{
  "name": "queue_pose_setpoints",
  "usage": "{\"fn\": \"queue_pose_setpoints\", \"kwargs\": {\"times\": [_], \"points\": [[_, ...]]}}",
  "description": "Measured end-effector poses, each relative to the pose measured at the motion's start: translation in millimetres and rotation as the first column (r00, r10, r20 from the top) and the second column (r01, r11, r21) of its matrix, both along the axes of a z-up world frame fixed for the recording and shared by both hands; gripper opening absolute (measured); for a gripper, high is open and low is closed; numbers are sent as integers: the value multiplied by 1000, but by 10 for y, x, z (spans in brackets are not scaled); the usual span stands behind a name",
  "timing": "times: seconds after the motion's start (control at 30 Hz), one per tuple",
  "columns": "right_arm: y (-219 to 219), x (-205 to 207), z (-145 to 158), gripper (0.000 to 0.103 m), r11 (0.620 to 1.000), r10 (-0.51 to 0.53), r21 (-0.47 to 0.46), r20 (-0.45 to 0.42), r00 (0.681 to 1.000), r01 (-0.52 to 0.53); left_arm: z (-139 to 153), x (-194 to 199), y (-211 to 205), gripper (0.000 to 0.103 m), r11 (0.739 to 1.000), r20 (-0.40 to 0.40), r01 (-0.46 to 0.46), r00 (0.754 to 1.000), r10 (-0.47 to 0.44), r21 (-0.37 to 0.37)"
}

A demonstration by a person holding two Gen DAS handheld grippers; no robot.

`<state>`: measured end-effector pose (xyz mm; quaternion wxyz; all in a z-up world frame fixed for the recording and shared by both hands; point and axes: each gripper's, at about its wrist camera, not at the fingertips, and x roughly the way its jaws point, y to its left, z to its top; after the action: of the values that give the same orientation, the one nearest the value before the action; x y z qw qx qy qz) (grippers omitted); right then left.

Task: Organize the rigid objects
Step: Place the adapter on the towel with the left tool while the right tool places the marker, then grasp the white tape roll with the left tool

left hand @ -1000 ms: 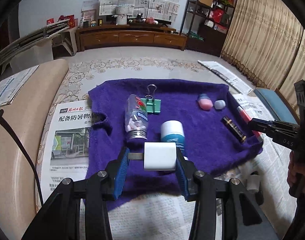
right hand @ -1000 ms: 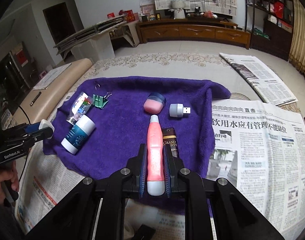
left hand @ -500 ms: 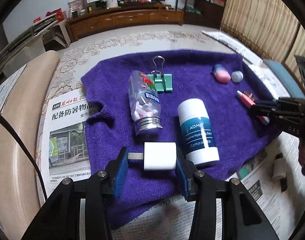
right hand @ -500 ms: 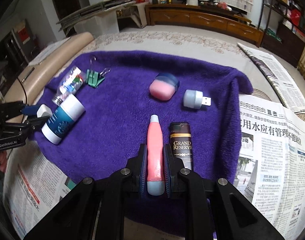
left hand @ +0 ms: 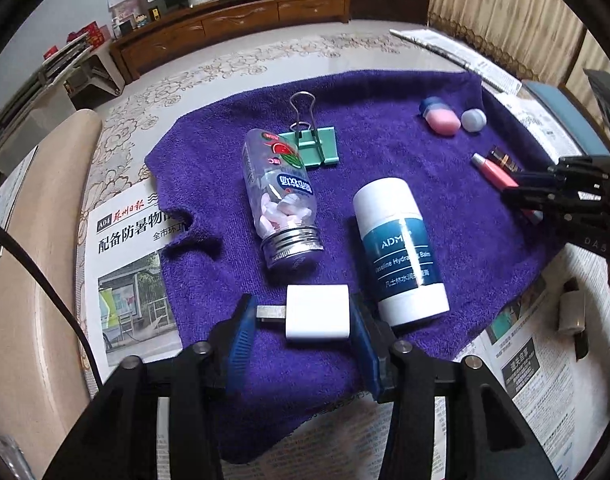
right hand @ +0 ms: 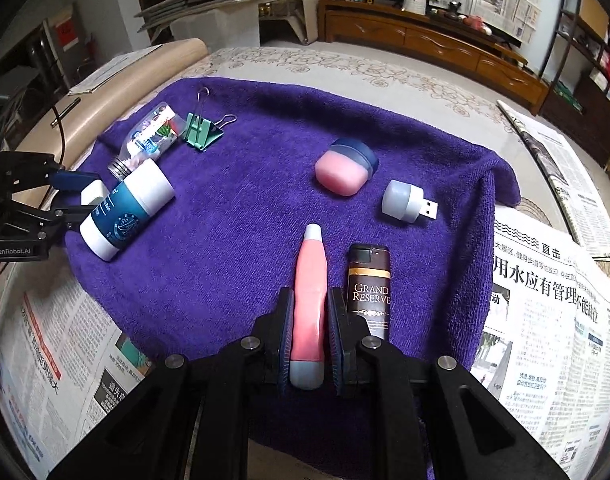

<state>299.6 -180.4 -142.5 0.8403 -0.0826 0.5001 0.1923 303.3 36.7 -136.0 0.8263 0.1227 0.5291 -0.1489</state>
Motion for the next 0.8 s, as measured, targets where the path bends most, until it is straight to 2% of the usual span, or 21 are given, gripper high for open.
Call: {"fn": "queue_pose_setpoints", "kwargs": {"times": [0.03, 0.2, 0.27, 0.3, 0.33, 0.37, 0.47, 0.5, 0.53, 0.57, 0.6, 0.67, 0.73, 0.8], "points": [[-1, -1, 4, 19, 1000, 7, 3, -2, 1000, -7, 2, 4, -4, 46, 1000, -6, 3, 1000, -3, 4], [34, -17, 13, 44, 999, 43, 34, -28, 999, -42, 18, 10, -22, 47, 1000, -25, 7, 1000, -6, 27], [34, -44, 45, 44, 999, 39, 33, -22, 999, -38, 49, -14, -37, 49, 999, -21, 11, 1000, -10, 45], [36, -55, 65, 45, 999, 36, 36, -17, 999, -35, 69, -23, -30, 55, 998, -13, 11, 1000, -10, 61], [26, -78, 101, 46, 999, 33, 43, -14, 999, -32, 116, -56, -22, 56, 998, 0, 13, 1000, -13, 66], [16, -105, 141, 49, 998, 28, 52, -9, 1000, -27, 154, -81, -8, 61, 998, 5, 14, 1000, -14, 57], [-34, -208, 290, 67, 997, 0, 76, 24, 1000, -2, 306, -217, 12, 81, 997, 55, 1, 998, -5, 73], [-55, -239, 326, 73, 997, -13, 82, 34, 999, 11, 365, -278, 17, 81, 997, 77, -4, 997, -1, 73], [-80, -298, 372, 76, 995, -31, 93, 46, 998, 27, 431, -348, 25, 81, 998, 95, -14, 995, 9, 58], [-108, -362, 406, 84, 994, -49, 100, 56, 997, 43, 491, -417, 36, 85, 999, 110, -24, 994, 20, 34], [-131, -418, 443, 91, 993, -71, 101, 63, 996, 64, 542, -495, 40, 94, 1000, 117, -30, 993, 29, 7], [-184, -535, 505, 97, 990, -110, 99, 74, 991, 102, 607, -639, 20, 103, 999, 122, -43, 991, 46, -32], [-245, -691, 540, 102, 985, -158, 80, 84, 984, 152, 644, -787, -22, 103, 996, 130, -58, 989, 65, -62], [-309, -819, 559, 103, 978, -202, 66, 94, 975, 196, 657, -918, -67, 103, 991, 138, -80, 986, 94, -107]]}}
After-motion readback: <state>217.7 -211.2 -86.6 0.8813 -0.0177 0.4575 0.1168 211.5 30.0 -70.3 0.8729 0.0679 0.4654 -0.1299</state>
